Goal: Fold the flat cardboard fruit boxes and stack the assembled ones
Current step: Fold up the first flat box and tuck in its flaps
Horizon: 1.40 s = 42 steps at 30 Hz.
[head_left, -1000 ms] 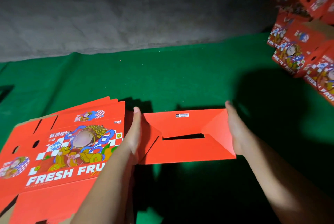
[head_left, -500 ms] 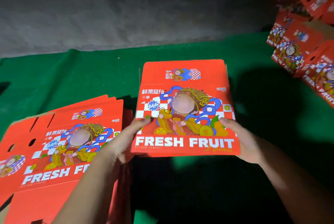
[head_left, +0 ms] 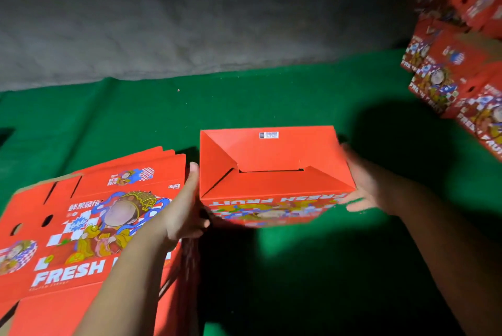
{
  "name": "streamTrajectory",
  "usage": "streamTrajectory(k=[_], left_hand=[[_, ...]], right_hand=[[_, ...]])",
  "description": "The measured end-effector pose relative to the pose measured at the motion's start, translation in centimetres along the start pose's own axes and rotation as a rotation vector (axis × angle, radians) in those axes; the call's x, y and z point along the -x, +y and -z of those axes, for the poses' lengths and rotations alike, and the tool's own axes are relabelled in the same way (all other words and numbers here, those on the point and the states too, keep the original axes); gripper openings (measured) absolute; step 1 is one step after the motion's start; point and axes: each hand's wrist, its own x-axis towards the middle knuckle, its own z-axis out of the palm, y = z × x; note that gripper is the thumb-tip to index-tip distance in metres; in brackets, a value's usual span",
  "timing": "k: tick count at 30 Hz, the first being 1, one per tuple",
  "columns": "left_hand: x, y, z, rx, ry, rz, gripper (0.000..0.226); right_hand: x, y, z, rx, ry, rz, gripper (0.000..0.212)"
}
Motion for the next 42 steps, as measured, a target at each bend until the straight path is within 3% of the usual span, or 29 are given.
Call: streamTrajectory(k=[2, 4, 7, 9, 12, 15, 17, 21, 23, 26, 28, 30, 33, 35, 38, 40, 42], left_hand=[[0.1, 0.1, -0.3, -0.019, -0.010, -0.027, 0.106], [0.5, 0.3, -1.0, 0.052, -0.015, -0.049, 0.097], [0.2, 0.2, -1.9, -0.019, 0.192, -0.213, 0.088], [0.2, -0.2, -2.4, -0.022, 0.289, -0.253, 0.090], [0.5, -1.0, -2.6, -0.016, 0.298, -0.284, 0.086], [0.2, -1.4, -2.7, 0.004, 0.295, -0.329, 0.072], [0.2, -1.4, -2.9, 0.014, 0.304, -0.362, 0.081], [0.2, -1.6, -2.5, -0.043, 0.351, -0.519, 0.093], [0.2, -0.9, -2.1, -0.021, 0.305, -0.586, 0.093], [0.0, 0.7, -1.1, -0.031, 0.171, -0.514, 0.086], [-0.1, 1.8, -0.1, -0.143, 0.091, -0.413, 0.083], [-0.4, 2.4, 0.5, -0.315, 0.117, -0.317, 0.093], [-1.3, 2.0, 0.9, -0.415, 0.179, -0.290, 0.111], [-1.9, 1.4, 1.1, -0.345, 0.156, -0.281, 0.109], [-2.0, 1.7, 1.3, -0.428, 0.206, -0.271, 0.137], [-1.5, 2.5, 0.7, -0.780, 0.410, -0.353, 0.144], [-1.0, 2.7, -0.7, -1.210, 0.617, -0.570, 0.123]], right_hand=[[0.0, -0.1, -1.6, -0.006, 0.130, 0.283, 0.070], [0.2, 0.5, -3.7, 0.195, 0.323, 0.507, 0.037], [0.5, 1.6, -6.8, 0.830, 0.676, 0.704, 0.051], [0.5, 0.8, -7.9, 1.049, 0.495, 0.775, 0.053], [-1.0, -1.6, -7.7, 1.150, 0.156, 0.528, 0.078], [-2.6, -3.1, -7.9, 1.236, 0.051, 0.396, 0.089], [-3.0, -3.3, -8.5, 1.194, 0.021, 0.344, 0.098], [-3.0, -2.1, -9.3, 1.107, 0.232, 0.632, 0.075], [-2.9, -1.4, -9.4, 1.112, 0.257, 0.727, 0.064], [-3.0, -0.6, -9.1, 1.107, 0.269, 0.765, 0.055], [-2.6, -0.8, -8.5, 1.129, 0.213, 0.783, 0.058], [-2.3, -1.0, -7.9, 1.114, 0.117, 0.815, 0.057], [-1.8, -1.7, -7.5, 1.140, 0.048, 0.910, 0.023], [-1.5, -3.0, -7.3, 1.283, 0.013, 0.905, 0.061], [-1.2, -5.1, -7.4, 1.580, 0.036, 0.858, 0.093], [-1.3, -5.6, -8.0, 1.730, 0.052, 0.792, 0.101], [-1.6, -5.3, -8.8, 1.814, 0.120, 0.748, 0.107]])
